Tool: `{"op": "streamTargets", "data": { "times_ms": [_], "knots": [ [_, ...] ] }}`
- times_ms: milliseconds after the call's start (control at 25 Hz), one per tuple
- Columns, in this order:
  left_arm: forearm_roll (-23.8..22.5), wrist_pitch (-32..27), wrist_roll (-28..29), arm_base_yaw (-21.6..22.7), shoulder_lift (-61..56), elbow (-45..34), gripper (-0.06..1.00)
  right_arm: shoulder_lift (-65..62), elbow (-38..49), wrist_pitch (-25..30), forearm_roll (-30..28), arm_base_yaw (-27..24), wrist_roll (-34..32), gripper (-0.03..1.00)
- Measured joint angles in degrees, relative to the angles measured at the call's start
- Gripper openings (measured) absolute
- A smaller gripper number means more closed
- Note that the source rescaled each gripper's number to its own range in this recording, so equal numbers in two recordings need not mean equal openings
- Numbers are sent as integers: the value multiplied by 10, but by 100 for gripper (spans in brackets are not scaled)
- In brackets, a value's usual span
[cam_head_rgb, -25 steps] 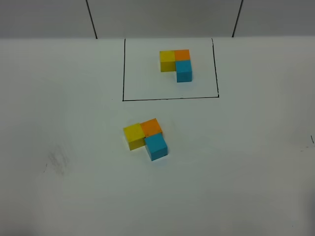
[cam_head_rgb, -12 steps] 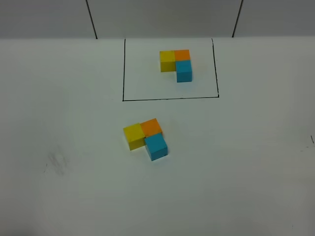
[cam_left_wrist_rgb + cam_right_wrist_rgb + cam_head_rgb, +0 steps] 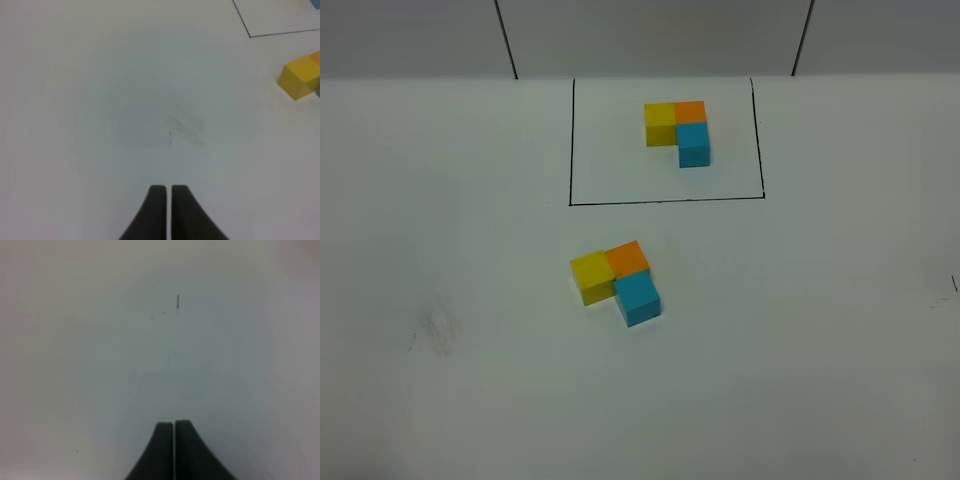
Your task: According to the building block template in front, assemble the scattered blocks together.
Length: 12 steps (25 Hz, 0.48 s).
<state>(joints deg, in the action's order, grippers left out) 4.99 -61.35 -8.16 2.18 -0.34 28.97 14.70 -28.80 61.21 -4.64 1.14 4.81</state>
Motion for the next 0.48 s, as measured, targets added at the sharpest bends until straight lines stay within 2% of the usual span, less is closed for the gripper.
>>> {"op": "streamTargets", "data": {
  "times_ms": [480],
  "knots": [
    [0, 0, 0, 0, 0, 0, 0, -72, 0, 0, 0, 0, 2, 1]
  ]
}}
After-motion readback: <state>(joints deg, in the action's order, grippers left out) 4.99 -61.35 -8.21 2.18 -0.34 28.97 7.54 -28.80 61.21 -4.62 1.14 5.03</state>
